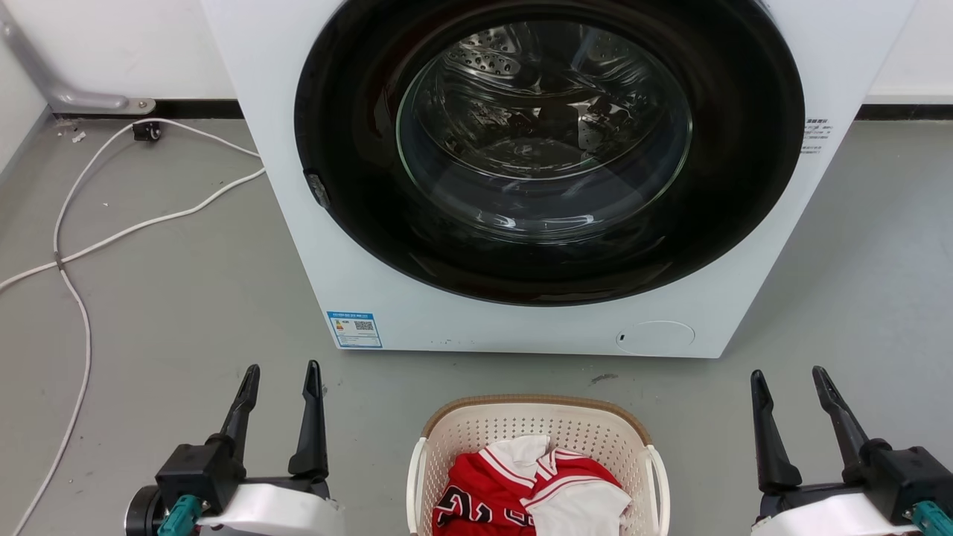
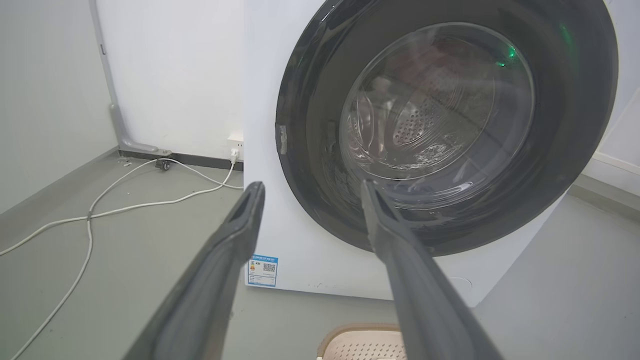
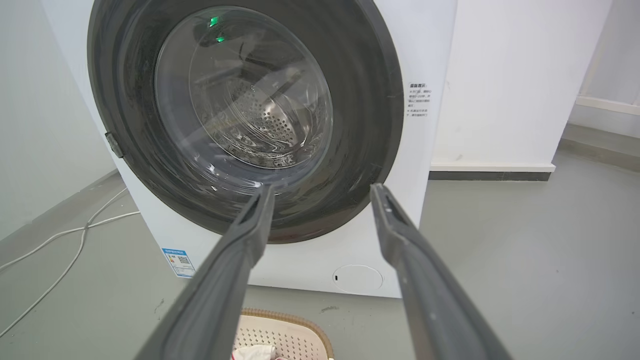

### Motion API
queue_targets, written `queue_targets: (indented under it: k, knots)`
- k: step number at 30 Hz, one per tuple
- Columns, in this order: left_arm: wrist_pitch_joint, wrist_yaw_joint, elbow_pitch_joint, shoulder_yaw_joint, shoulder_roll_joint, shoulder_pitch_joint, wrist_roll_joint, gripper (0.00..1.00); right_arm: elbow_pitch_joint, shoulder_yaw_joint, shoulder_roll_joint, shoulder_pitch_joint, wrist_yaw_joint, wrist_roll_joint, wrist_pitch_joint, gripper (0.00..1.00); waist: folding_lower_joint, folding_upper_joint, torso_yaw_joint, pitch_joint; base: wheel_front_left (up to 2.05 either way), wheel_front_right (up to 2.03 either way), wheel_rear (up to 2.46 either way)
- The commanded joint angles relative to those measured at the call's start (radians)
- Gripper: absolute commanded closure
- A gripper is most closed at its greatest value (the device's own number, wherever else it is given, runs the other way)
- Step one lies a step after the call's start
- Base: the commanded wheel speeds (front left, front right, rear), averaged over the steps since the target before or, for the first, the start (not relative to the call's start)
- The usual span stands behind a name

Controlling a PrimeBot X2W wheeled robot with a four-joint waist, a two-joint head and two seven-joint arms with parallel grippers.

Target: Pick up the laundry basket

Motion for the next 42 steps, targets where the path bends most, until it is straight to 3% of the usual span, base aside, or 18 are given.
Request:
queue_targets:
  k: [1, 24, 42]
  knots:
    - [-0.010, -0.003, -0.010, 0.001, -0.001, 0.007, 0.025, 0.00, -0.011, 0.000, -0.004, 0.007, 0.000, -0.024, -0.012, 0.00, -0.0001, 0.0000, 0.000, 0.000, 0.00, 0.00, 0.00]
    - [-0.052, 0.008, -0.019, 0.003, -0.004, 0.029, 0.206, 0.00, -0.018, -0.003, -0.004, 0.033, 0.000, -0.187, -0.053, 0.00, -0.0001, 0.0000, -0.003, 0.002, 0.00, 0.00, 0.00]
    - [-0.052, 0.007, -0.007, 0.014, -0.006, 0.033, 0.199, 0.00, -0.003, 0.003, -0.004, 0.031, 0.000, -0.176, -0.052, 0.00, -0.0001, 0.0000, -0.007, -0.006, 0.00, 0.00, 0.00]
